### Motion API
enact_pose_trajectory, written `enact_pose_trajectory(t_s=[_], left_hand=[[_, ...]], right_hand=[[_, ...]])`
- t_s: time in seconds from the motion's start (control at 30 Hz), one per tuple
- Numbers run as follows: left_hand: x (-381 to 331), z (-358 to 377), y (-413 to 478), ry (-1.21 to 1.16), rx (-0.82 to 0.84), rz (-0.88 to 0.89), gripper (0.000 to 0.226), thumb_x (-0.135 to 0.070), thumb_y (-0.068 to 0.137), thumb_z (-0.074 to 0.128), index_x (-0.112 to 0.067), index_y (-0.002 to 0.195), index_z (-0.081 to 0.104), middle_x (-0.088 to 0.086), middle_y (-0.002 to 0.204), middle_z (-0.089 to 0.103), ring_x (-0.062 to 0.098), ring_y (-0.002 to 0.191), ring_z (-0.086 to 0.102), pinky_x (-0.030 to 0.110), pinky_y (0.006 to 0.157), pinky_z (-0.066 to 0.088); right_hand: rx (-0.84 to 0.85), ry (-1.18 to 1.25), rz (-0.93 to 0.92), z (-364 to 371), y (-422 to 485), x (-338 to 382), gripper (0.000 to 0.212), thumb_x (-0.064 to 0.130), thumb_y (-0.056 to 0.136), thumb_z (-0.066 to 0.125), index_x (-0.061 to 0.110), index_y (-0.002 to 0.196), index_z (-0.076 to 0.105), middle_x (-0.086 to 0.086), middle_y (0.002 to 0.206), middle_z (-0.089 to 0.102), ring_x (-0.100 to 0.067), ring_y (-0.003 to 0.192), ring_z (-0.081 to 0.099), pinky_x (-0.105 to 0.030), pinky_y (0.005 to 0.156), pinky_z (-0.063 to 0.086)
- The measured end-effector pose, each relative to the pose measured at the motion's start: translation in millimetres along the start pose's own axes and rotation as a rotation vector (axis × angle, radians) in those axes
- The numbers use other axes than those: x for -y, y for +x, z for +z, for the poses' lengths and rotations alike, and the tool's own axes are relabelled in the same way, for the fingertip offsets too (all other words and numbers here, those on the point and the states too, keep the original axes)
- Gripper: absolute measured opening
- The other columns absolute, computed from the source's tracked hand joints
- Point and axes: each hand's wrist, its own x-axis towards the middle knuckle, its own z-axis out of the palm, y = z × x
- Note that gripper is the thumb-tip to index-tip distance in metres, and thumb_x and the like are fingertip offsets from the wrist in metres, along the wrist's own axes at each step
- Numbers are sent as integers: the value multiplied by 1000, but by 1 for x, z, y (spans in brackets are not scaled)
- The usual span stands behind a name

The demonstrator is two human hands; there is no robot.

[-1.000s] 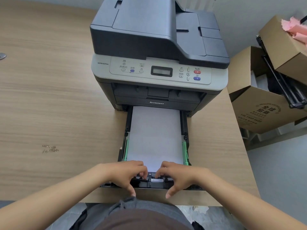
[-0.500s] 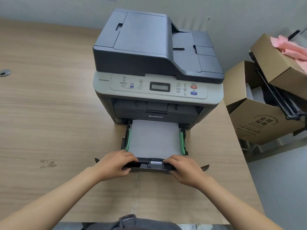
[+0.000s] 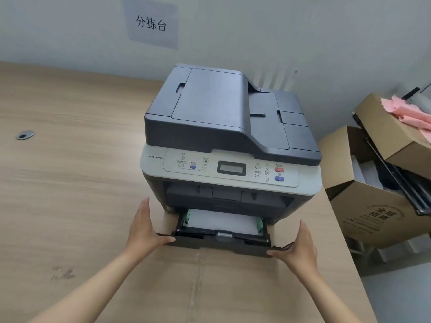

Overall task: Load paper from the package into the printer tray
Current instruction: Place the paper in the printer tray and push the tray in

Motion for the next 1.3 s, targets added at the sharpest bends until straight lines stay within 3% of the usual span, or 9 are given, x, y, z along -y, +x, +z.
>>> enact_pose_trajectory(t_s=[0.13, 0.27, 0.33, 0.53, 0.7, 0.93, 1.1, 1.2, 1.3], left_hand=[[0, -5, 30, -73, -21, -88, 133, -21, 49, 91, -8, 147, 2, 6, 159, 13, 22, 145, 15, 38, 118, 22], [-3, -17, 50, -124, 64, -34, 129, -14, 48, 91, -17, 147, 8, 1, 154, 28, 28, 139, 31, 38, 105, 36], [-5, -20, 55, -115, 141, -20, 120, -10, 51, 89, -23, 145, 14, 1, 146, 40, 30, 132, 39, 32, 91, 39], [-5, -20, 66, -91, 248, -38, 81, -3, 60, 83, -12, 130, 43, -6, 111, 51, 17, 109, 43, 26, 87, 33], [-8, -1, 66, -115, 22, -56, 32, -5, 64, 81, 1, 88, 61, -11, 75, 61, 21, 86, 59, 7, 65, 42], [-5, 2, 69, -142, 2, -45, 27, 0, 61, 82, -16, 67, 61, -10, 69, 61, -28, 68, 54, -8, 63, 38], [-3, 1, 73, -116, 54, -76, 23, -1, 61, 82, 6, 77, 67, -10, 67, 59, -3, 70, 54, -10, 62, 37], [-10, -4, 71, -78, 72, -39, 17, -4, 60, 84, -2, 66, 67, -4, 64, 60, 4, 65, 54, -8, 58, 38], [-11, -10, 71, -97, 95, -19, 23, -5, 63, 82, -12, 65, 61, 4, 71, 64, 18, 70, 60, 5, 56, 44]], right_hand=[[63, 194, 44, 0, 29, 5, 124, 28, 41, 91, 15, 141, 19, -6, 147, 36, -28, 133, 36, -48, 104, 40], [142, 270, -85, -10, 43, 13, 98, 11, 49, 88, 26, 126, 31, 1, 112, 54, -24, 80, 60, -33, 65, 49], [190, 262, -93, -9, 46, 13, 92, 11, 49, 88, 34, 118, 31, 3, 102, 56, -21, 71, 62, -28, 57, 47], [155, 316, -80, -6, 50, 10, 83, 2, 52, 87, 25, 116, 39, 13, 95, 55, -16, 73, 59, -25, 61, 43], [-40, 416, -30, 10, 53, 17, 68, 3, 60, 84, 5, 117, 48, 3, 105, 53, -18, 96, 49, -30, 81, 38], [-93, 308, 0, 17, 61, 15, 56, 6, 55, 87, 1, 101, 57, 0, 96, 53, -20, 85, 49, -29, 76, 36], [-31, 312, 32, 12, 61, 17, 52, 6, 56, 87, 7, 94, 51, 12, 81, 51, -19, 83, 48, -28, 74, 36], [19, 343, 9, 0, 59, 26, 48, 3, 57, 86, 14, 85, 49, 22, 76, 47, -16, 77, 48, -26, 70, 37], [79, 335, 13, -7, 55, 29, 43, 0, 61, 82, 12, 88, 51, 9, 74, 57, -24, 79, 56, -29, 71, 42]])
